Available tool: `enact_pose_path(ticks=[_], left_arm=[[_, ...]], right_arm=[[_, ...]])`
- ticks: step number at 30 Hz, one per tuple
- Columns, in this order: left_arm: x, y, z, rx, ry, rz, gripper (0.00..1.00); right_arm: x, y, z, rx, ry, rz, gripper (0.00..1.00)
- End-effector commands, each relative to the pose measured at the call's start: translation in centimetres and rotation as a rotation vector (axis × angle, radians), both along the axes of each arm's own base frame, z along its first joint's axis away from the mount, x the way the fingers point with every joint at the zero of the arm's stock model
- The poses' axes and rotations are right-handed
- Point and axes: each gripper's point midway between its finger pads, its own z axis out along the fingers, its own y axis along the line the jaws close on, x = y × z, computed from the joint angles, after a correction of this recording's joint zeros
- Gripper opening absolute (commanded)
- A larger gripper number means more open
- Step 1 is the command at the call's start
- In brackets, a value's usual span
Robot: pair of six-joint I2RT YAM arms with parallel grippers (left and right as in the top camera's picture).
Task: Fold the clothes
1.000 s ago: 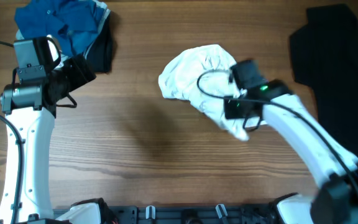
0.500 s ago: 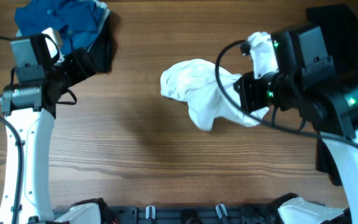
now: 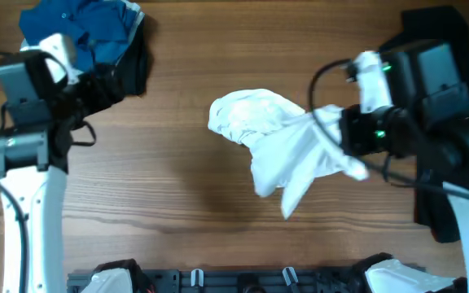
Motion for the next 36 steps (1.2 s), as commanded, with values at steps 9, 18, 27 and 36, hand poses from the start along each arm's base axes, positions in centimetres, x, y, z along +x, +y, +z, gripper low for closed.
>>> enact_pose_path(ticks=[9,18,27,36], left_arm=[[6.3,-16.4,-12.3,0.072,0.123,-0.501,0.89],[6.8,-22.4,-21.7,0.164,0.187,-0.678,0.94],[5.2,-25.2,-25.2,0.404,0.198,-0.755,0.97],[5.2,-24.0,-28.3,0.469,0.260,-0.714,0.54]], right_arm=[[3.1,-5.7,-4.4,-0.054,0.035,-0.206,0.04],[4.1,-5.4,-4.0,-0.035,-0.005,-0.196,0.04],[4.6,-5.3,-4.2,-0.035,-0.005,-0.196,0.04],[4.9,-5.3,-4.2,-0.035,-0.012,-0.194,0.04]])
